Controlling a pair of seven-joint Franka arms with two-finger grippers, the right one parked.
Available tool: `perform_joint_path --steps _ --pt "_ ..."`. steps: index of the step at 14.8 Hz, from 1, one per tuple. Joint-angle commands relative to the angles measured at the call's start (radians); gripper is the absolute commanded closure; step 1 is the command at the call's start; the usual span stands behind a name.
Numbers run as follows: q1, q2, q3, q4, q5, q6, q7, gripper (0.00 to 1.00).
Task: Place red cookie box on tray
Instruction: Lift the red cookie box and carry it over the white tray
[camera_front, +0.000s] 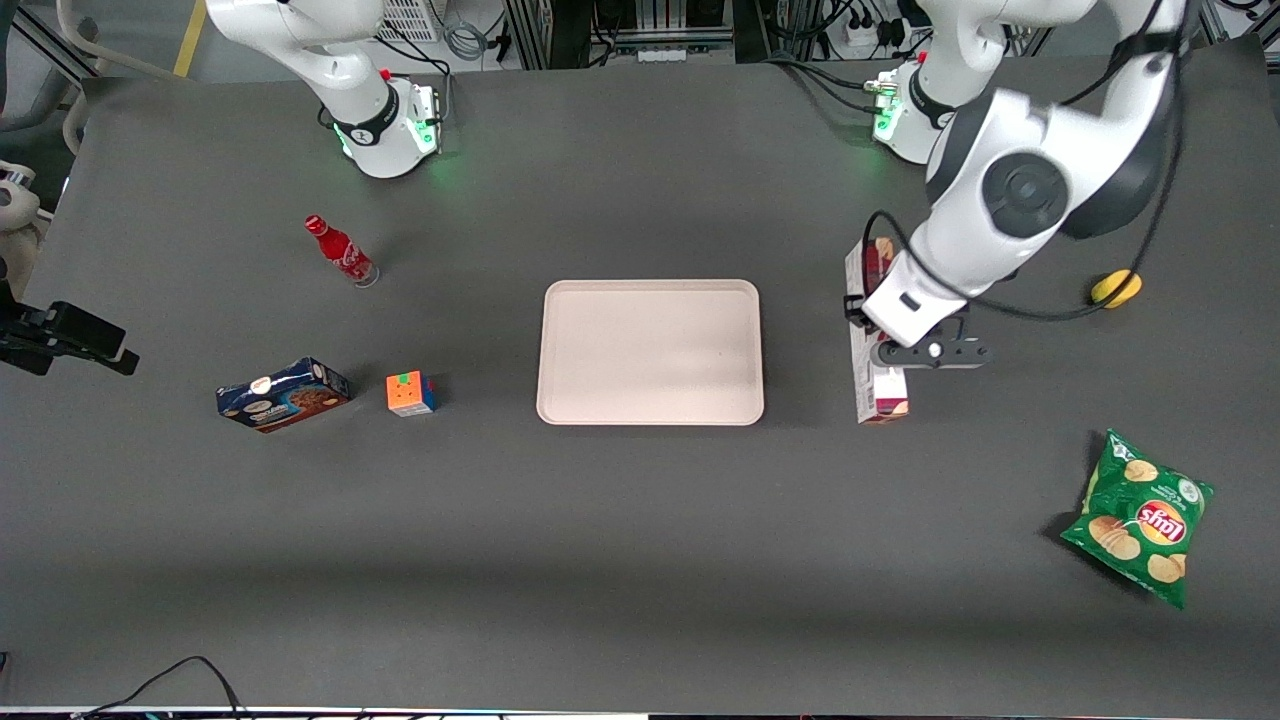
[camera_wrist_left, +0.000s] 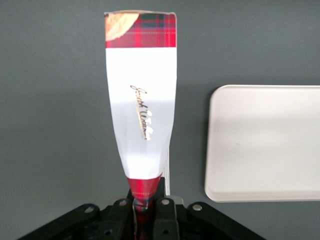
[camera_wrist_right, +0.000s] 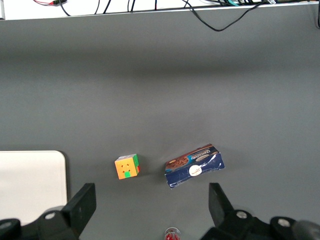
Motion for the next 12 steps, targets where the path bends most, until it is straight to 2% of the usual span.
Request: perform_joint_path --steps 1,3,7,9,12 --pt "-0.011 0.029 -0.054 0.180 -0.001 -0.144 -0.038 1.00" --pt "-0.013 0.052 -0.138 0.184 0.004 -0.098 -0.168 1.00" --pt "-0.024 0.151 -0.281 0.145 0.125 0.075 -0.399 1.00" --pt "-0.036 0.188 -0.290 0.058 0.203 0.201 -0.469 1.00" --pt "-0.036 0.211 -0.290 -0.077 0.225 0.369 -0.493 1.00"
